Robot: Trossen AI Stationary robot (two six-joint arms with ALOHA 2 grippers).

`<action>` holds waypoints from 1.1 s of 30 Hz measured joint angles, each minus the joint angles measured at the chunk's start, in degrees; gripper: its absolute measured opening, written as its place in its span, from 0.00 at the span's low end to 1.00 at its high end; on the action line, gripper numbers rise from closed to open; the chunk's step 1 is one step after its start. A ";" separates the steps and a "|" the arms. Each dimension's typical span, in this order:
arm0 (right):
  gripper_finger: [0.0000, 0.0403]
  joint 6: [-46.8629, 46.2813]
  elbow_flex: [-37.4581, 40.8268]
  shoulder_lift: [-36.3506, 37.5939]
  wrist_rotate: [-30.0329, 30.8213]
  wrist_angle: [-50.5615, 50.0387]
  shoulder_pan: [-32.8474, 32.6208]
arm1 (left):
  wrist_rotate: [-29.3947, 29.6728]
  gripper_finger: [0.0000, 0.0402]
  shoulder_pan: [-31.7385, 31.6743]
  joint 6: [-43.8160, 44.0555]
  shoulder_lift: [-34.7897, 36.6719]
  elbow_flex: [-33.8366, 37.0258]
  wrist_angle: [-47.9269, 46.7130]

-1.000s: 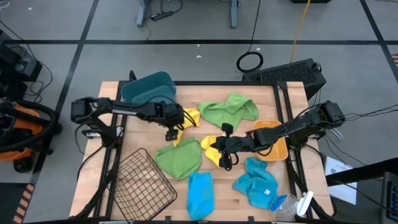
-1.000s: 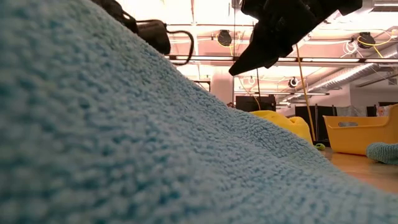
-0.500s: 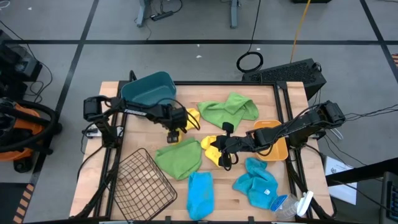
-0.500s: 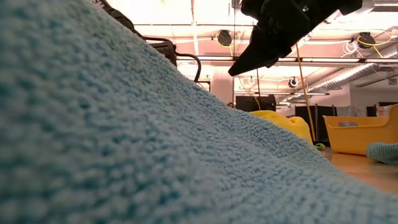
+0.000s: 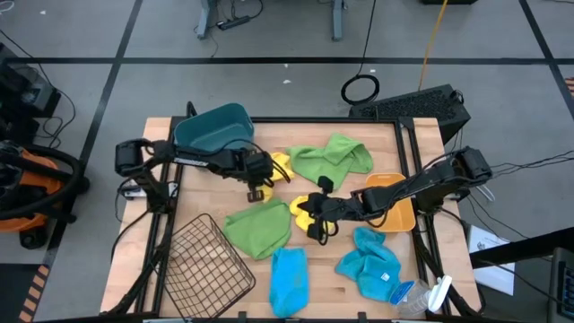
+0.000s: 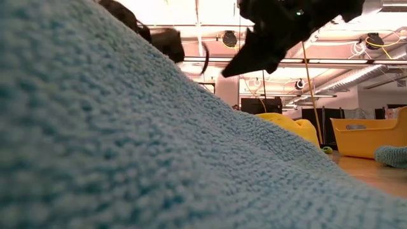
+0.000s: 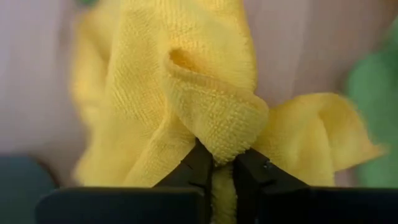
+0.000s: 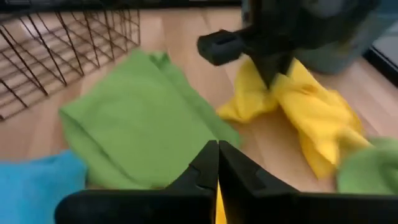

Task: Sort microfiber towel by color & place in baskets
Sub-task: Roll upper left yellow towel

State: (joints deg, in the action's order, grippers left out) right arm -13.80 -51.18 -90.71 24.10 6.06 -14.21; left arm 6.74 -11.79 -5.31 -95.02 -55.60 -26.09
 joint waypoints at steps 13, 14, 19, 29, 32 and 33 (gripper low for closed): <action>0.56 13.10 0.09 -12.53 10.14 31.19 1.25 | 3.34 0.07 8.59 -1.81 11.55 -0.22 2.22; 0.61 13.78 0.09 -12.62 10.93 32.47 1.48 | 3.37 0.07 9.54 -2.59 11.78 -0.22 2.96; 0.85 14.66 0.04 -12.81 11.94 35.90 2.66 | 3.42 0.07 13.67 -4.98 12.44 -0.22 7.69; 0.95 8.44 0.04 -12.83 10.09 28.76 4.56 | 4.83 0.07 18.96 -7.51 14.21 -0.22 10.72; 0.88 8.48 0.04 -12.81 10.03 30.47 4.45 | 5.09 0.07 19.91 -7.60 14.42 -0.22 12.09; 0.85 8.58 0.04 -12.81 9.91 31.17 4.45 | 5.11 0.07 20.23 -7.61 14.40 -0.24 12.35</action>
State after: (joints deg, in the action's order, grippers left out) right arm -5.23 -51.13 -103.53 34.01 37.22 -9.76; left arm 11.85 8.44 -12.92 -80.62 -55.83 -13.75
